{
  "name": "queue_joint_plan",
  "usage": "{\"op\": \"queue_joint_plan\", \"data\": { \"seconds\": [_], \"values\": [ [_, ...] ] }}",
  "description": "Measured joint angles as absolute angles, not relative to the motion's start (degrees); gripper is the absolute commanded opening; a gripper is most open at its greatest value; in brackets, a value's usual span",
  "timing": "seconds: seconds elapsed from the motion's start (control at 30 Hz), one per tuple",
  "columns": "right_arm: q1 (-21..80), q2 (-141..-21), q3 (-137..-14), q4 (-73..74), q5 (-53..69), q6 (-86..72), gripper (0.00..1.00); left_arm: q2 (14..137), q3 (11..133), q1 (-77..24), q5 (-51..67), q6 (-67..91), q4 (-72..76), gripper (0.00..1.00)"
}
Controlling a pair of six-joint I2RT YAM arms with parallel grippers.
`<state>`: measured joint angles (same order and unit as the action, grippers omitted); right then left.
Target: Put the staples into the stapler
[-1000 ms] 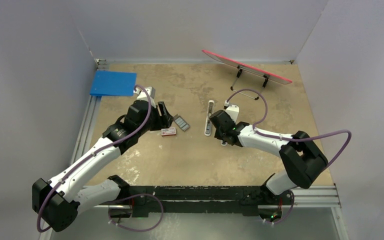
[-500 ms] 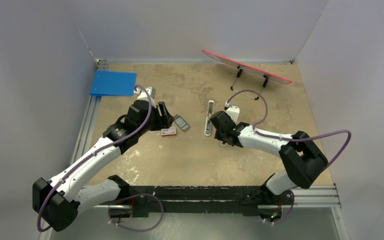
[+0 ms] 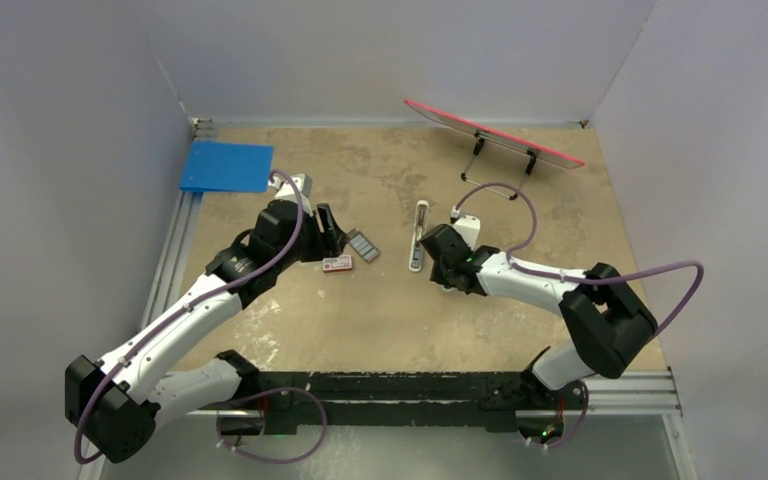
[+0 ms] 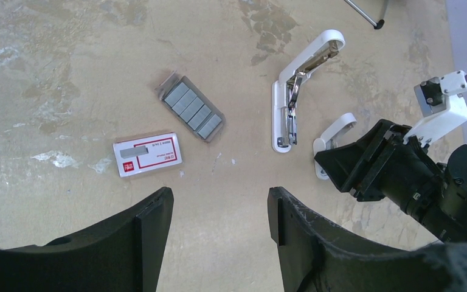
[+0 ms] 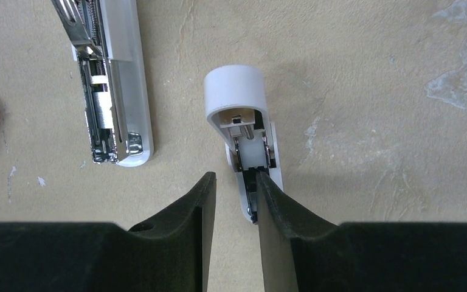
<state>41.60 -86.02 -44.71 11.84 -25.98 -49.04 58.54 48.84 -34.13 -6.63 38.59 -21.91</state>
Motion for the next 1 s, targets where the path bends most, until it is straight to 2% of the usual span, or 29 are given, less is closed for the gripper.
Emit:
{"op": "queue_joint_plan", "data": {
  "seconds": [0.3, 0.7, 0.87, 1.0],
  "values": [
    [41.3, -84.7, -51.8, 14.7, -30.9, -48.4, 0.4, 58.5, 48.8, -34.1, -6.1, 39.2, -21.9, 0.59],
    [36.5, -85.7, -61.8, 16.4, -37.0, -45.2, 0.6, 59.8, 48.8, -34.1, -2.4, 39.7, -20.6, 0.62],
    [36.0, -88.3, -62.3, 16.6, -36.7, -43.5, 0.61, 62.0, 48.8, -34.1, 1.3, 39.4, -19.8, 0.7],
    [35.9, -90.6, -61.3, 16.5, -35.8, -42.7, 0.58, 63.5, 48.8, -34.1, 4.1, 39.2, -18.9, 0.71]
  ]
}}
